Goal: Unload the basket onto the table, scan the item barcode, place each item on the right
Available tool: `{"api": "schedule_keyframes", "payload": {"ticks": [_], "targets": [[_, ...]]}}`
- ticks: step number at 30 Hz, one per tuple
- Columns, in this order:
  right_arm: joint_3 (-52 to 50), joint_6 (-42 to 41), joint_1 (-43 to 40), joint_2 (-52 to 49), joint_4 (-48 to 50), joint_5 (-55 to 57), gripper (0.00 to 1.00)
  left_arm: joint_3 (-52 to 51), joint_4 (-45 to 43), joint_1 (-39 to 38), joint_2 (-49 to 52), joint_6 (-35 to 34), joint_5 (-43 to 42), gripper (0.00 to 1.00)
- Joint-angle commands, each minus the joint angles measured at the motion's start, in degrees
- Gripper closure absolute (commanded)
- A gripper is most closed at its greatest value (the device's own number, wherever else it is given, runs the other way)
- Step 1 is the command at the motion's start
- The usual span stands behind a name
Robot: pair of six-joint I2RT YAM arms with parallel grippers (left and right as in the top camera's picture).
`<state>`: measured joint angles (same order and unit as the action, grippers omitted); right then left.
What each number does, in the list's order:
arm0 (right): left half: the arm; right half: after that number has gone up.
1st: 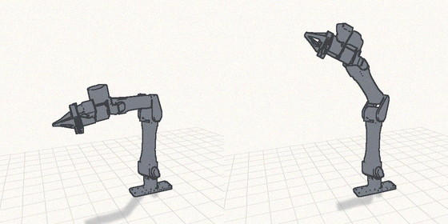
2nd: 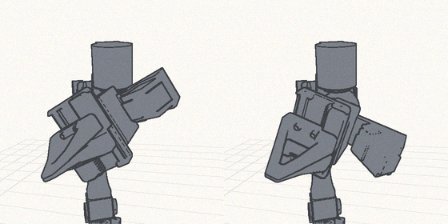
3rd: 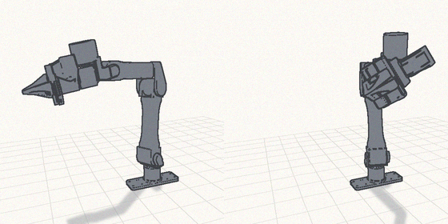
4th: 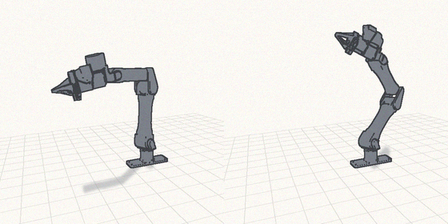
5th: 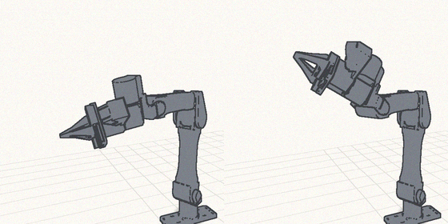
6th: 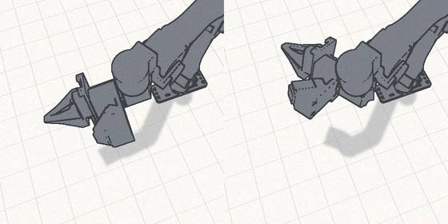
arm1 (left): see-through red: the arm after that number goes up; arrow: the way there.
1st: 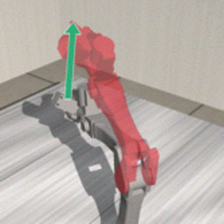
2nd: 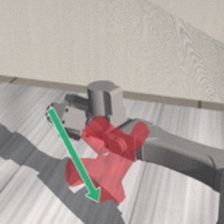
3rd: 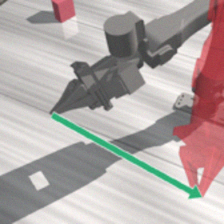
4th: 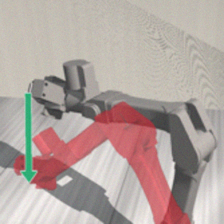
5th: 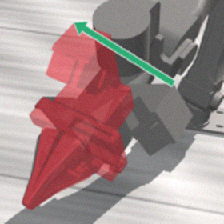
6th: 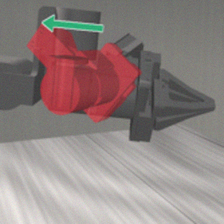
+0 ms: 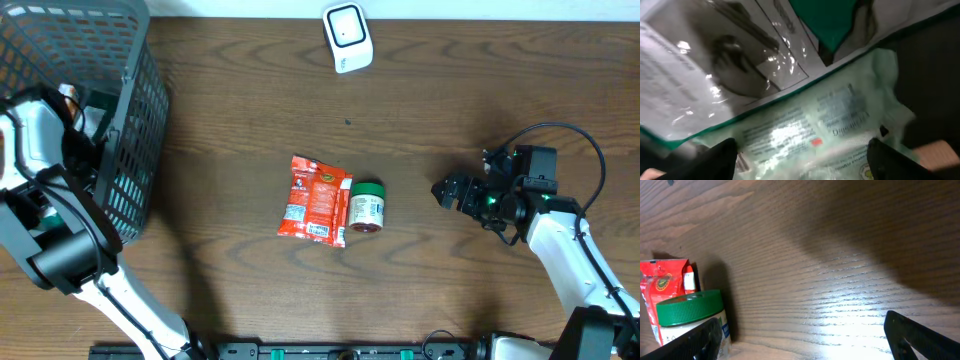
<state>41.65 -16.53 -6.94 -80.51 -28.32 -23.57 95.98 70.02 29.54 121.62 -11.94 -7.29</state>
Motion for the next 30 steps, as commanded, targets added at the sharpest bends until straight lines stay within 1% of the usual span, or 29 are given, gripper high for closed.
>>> {"api": "schedule_keyframes", "payload": {"ticks": [1, 2, 5, 6, 7, 8, 9, 10, 11, 12, 13, 18, 20, 21, 22, 23, 24, 25, 26, 27, 28, 30], "targets": [[0.7, -0.6, -0.5, 0.7, 0.0, -0.2, 0.01, -3.3, -2.7, -0.8, 0.5, -2.4, 0.4, 0.17], [0.7, -0.6, -0.5, 0.7, 0.0, -0.2, 0.01, -3.4, -3.1, -0.7, 0.5, -2.7, 0.5, 0.17], [0.7, -0.6, -0.5, 0.7, 0.0, -0.2, 0.01, -3.2, -4.8, -0.6, 0.0, -3.0, 0.5, 0.27], [0.7, -0.6, -0.5, 0.7, 0.0, -0.2, 0.01, -3.0, -5.4, -0.6, -0.2, -3.0, 0.6, 0.34], [0.7, -0.6, -0.5, 0.7, 0.0, -0.2, 0.01, -3.0, -6.3, -0.5, -0.5, -3.0, 0.6, 0.39], [0.7, -0.6, -0.5, 0.7, 0.0, -0.2, 0.01, -3.0, -6.9, -0.5, -0.9, -3.0, 0.7, 0.46], [0.7, -0.6, -0.5, 0.7, 0.0, -0.2, 0.01, -3.0, -7.7, -0.4, -1.3, -3.0, 0.8, 0.62], [0.7, -0.6, -0.5, 0.7, 0.0, -0.2, 0.01, -3.0, -8.0, -0.4, -1.4, -3.0, 0.9, 0.73], [0.7, -0.6, -0.5, 0.7, 0.0, -0.2, 0.01, -3.0, -8.5, -0.4, -1.6, -3.0, 0.9, 0.8], [0.7, -0.6, -0.5, 0.7, 0.0, -0.2, 0.01, -3.0, -8.7, -0.4, -1.7, -3.0, 0.9, 0.9], [0.7, -0.6, -0.5, 0.7, 0.0, -0.2, 0.01, -2.9, -9.0, -0.4, -1.9, -3.0, 0.9, 0.93], [0.7, -0.6, -0.5, 0.7, 0.0, -0.2, 0.01, -2.2, -9.6, -0.4, -5.1, -3.0, 0.9, 0.93], [0.7, -0.6, -0.5, 0.7, 0.0, -0.2, 0.01, -2.2, -10.3, -0.4, -8.2, -3.0, 0.9, 0.93], [0.7, -0.6, -0.5, 0.7, 0.0, -0.2, 0.01, -2.2, -10.3, -0.4, -9.2, -3.0, 0.9, 0.9], [0.7, -0.6, -0.5, 0.7, 0.0, -0.2, 0.01, -2.2, -9.9, -0.4, -10.5, -3.0, 0.9, 0.77], [0.7, -0.6, -0.5, 0.7, 0.0, -0.2, 0.01, -2.2, -9.3, -0.4, -11.3, -3.0, 0.9, 0.58], [0.7, -0.6, -0.5, 0.7, 0.0, -0.3, 0.01, -2.2, -8.6, -0.4, -11.9, -3.0, 0.9, 0.41], [0.7, -0.6, -0.5, 0.7, 0.0, -0.2, 0.01, -2.2, -7.8, -0.4, -12.2, -3.0, 0.9, 0.32], [0.7, -0.6, -0.5, 0.7, 0.0, -0.2, 0.01, -2.2, -7.1, -0.4, -12.2, -3.0, 0.9, 0.23], [0.7, -0.6, -0.5, 0.7, 0.0, -0.3, 0.01, -2.4, -6.6, -0.4, -12.0, -3.0, 0.9, 0.19], [0.7, -0.6, -0.5, 0.7, 0.0, -0.2, 0.01, -2.8, -6.4, -0.4, -11.8, -3.0, 0.9, 0.17], [0.7, -0.6, -0.5, 0.7, 0.0, -0.2, 0.01, -4.1, -6.6, -0.4, -11.3, -3.0, 0.9, 0.16]]}}
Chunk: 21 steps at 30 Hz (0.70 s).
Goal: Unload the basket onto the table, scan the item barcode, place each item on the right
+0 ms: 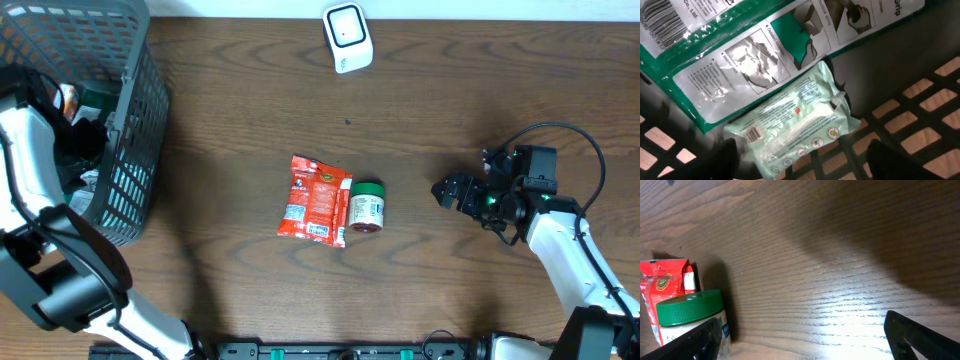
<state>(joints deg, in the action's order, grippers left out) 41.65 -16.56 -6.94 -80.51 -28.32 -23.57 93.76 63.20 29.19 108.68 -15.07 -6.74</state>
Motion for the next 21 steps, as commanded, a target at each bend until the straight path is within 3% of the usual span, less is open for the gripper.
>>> {"api": "schedule_keyframes", "payload": {"ticks": [1, 17, 20, 21], "targets": [[0.7, -0.6, -0.5, 0.7, 0.0, -0.2, 0.01, -2.7, -0.2, -0.1, 2.0, 0.1, 0.3, 0.16], [0.7, -0.6, -0.5, 0.7, 0.0, -0.2, 0.01, -19.9, -12.8, -0.4, 2.6, -12.6, 0.1, 0.14], [0.7, -0.6, -0.5, 0.7, 0.0, -0.2, 0.01, -20.6, -13.4, -0.4, 2.5, -13.1, 0.1, 0.28], [0.7, -0.6, -0.5, 0.7, 0.0, -0.2, 0.01, -20.5, -13.4, -0.4, 2.2, -13.1, 0.1, 0.38]]}}
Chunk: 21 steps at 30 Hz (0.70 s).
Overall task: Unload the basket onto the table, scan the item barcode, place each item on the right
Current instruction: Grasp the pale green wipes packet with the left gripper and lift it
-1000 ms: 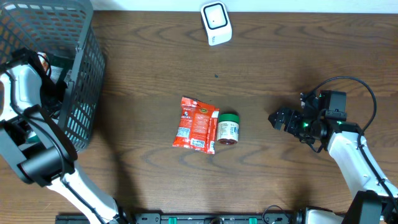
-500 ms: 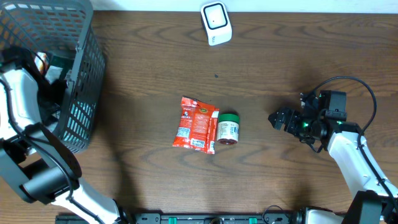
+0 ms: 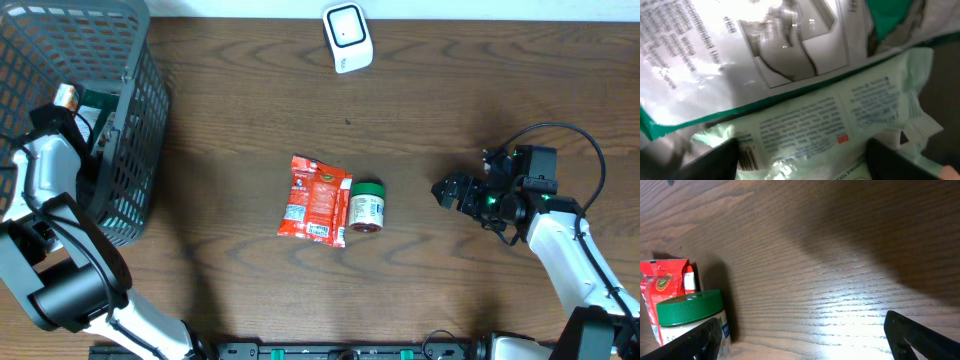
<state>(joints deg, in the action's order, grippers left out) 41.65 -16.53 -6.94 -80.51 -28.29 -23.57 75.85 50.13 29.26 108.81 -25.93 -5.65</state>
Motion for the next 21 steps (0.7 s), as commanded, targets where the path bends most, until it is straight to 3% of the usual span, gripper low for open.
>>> {"api": "schedule_keyframes", "payload": {"ticks": [1, 4, 9, 14, 16, 19, 21], "targets": [[0.7, -0.6, -0.5, 0.7, 0.0, -0.2, 0.01, -2.3, -0.3, -0.5, 1.7, -2.3, -1.0, 0.43], [0.7, -0.6, -0.5, 0.7, 0.0, -0.2, 0.01, -1.4, -0.1, -0.5, -0.3, -2.3, -1.0, 0.69], [0.7, -0.6, -0.5, 0.7, 0.0, -0.2, 0.01, -0.9, -1.5, -0.4, -6.3, -2.3, -1.0, 0.75], [0.7, -0.6, -0.5, 0.7, 0.0, -0.2, 0.01, -0.9, -3.3, -0.3, -15.3, -2.3, 1.0, 0.9], [0.7, -0.6, -0.5, 0.7, 0.0, -0.2, 0.01, -0.9, -3.4, -0.3, -17.4, -2.3, 3.6, 0.9], [0.7, -0.6, -0.5, 0.7, 0.0, -0.2, 0.01, -1.0, -2.5, -0.3, -18.5, -2.8, 4.4, 0.45], [0.7, -0.6, -0.5, 0.7, 0.0, -0.3, 0.01, -1.9, -2.6, -0.4, -18.0, -4.4, 4.2, 0.24]]}}
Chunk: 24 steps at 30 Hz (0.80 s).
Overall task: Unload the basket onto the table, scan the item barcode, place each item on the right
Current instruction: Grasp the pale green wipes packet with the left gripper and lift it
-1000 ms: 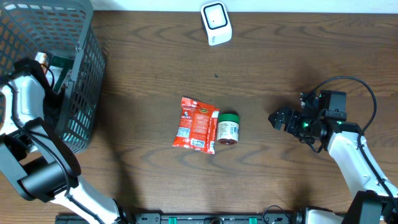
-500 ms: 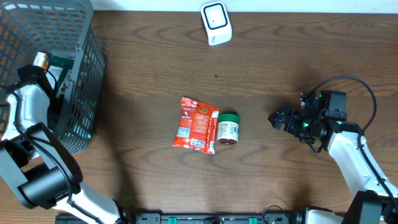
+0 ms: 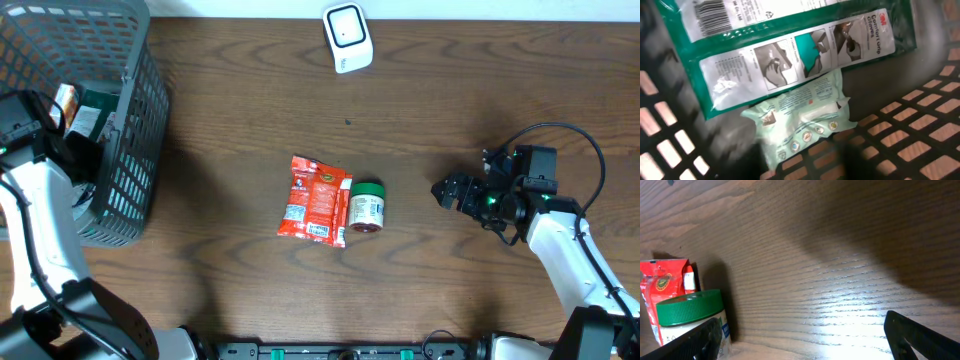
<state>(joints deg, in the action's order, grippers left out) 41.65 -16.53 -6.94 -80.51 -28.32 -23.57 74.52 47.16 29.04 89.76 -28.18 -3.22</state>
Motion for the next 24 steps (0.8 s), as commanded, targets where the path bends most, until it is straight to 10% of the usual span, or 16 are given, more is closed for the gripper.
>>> {"api": "schedule_keyframes", "payload": {"ticks": [1, 24], "targets": [[0.7, -0.6, -0.5, 0.7, 0.0, -0.2, 0.01, -1.2, -0.1, -0.2, 1.4, -3.1, 1.7, 0.17], [0.7, -0.6, -0.5, 0.7, 0.0, -0.2, 0.01, -3.1, -9.5, -4.9, 20.7, -0.2, -0.8, 0.06]]}}
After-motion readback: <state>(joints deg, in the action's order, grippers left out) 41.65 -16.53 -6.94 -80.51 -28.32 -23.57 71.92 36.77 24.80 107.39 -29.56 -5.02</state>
